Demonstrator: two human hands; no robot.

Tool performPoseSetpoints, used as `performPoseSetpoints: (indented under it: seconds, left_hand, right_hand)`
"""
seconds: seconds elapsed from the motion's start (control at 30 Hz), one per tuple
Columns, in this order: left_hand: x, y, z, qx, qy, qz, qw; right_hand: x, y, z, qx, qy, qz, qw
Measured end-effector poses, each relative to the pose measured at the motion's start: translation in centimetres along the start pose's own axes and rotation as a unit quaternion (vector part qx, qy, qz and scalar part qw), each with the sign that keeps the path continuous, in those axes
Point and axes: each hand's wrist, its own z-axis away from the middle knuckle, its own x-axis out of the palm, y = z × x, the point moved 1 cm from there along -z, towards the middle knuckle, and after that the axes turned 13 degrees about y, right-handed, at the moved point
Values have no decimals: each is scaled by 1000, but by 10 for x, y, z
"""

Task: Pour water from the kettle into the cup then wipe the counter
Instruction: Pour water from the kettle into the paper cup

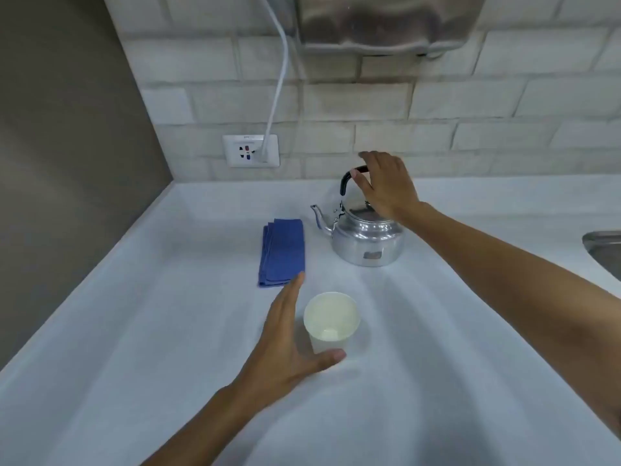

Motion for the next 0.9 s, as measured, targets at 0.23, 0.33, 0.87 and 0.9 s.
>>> performPoseSetpoints:
  seconds: [0.23,0.33,0.87,0.9]
  left_hand:
    - [28,-11,-4,-92,-62,112,988]
    - [33,-12,-10,-115,-49,106,987]
    - [35,-21,-17,-134,48,101,985]
    - [35,-21,-17,-134,53,98,985]
  right_hand:
    - [6,0,-23,44,-11,16,999]
    - [7,3,-38,120,-62,4,991]
    - [-13,0,-26,115,-24,5,993]
    - [-20,-1,-25,108,-12,-2,994]
